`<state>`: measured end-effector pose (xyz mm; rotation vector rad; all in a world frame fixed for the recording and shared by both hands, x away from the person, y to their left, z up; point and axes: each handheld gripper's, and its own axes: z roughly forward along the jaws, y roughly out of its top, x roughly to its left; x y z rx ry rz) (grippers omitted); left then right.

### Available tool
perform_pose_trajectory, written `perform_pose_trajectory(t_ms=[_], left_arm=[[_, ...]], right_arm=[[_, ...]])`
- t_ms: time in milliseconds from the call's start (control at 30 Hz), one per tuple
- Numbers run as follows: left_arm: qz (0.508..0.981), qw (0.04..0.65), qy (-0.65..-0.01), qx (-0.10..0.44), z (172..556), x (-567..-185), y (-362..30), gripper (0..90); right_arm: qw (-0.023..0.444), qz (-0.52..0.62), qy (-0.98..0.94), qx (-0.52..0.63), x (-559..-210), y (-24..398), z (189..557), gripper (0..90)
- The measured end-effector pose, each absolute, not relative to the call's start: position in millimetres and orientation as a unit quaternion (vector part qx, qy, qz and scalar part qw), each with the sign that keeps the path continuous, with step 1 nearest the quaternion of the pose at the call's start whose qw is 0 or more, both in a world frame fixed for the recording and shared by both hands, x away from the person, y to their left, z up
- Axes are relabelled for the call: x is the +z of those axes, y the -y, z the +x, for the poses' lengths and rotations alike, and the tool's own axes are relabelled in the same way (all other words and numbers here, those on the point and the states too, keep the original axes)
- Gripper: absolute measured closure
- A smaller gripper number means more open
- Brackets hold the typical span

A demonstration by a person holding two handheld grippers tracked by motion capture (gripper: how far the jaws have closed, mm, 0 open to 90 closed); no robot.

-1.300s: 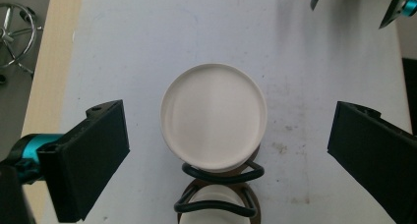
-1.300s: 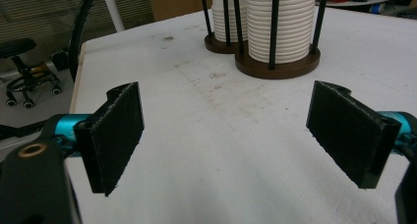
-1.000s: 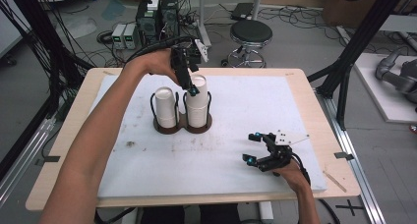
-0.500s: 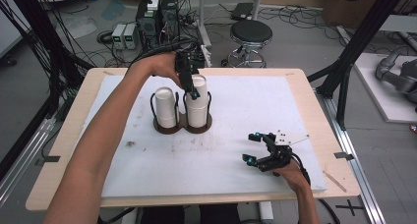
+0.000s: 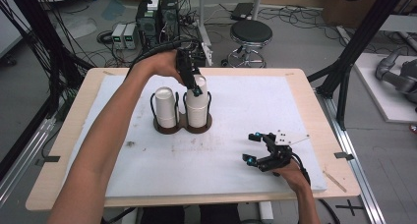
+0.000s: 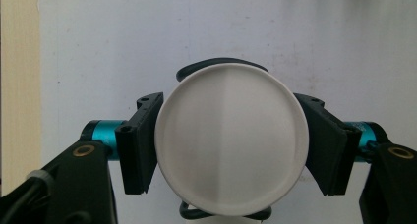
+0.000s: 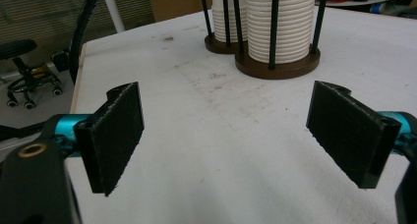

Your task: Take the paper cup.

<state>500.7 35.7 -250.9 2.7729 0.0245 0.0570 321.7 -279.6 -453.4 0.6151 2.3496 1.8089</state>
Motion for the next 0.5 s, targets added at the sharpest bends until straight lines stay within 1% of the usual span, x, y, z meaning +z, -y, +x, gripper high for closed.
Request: perform_pose_trajectory(t_ms=[367, 500], left_arm=[[0.983, 0.183, -0.011, 0.025, 499.8, -249.8, -37.0, 32.0], [0.981, 0.192, -0.016, 0.027, 500.0, -246.0, -39.3, 32.7]], right_arm=[[0.057, 0.203, -0.774, 0.597, -453.4, 279.5, 321.8, 14.8], [0.056, 0.203, -0.774, 0.598, -453.5, 279.5, 321.9, 14.8]])
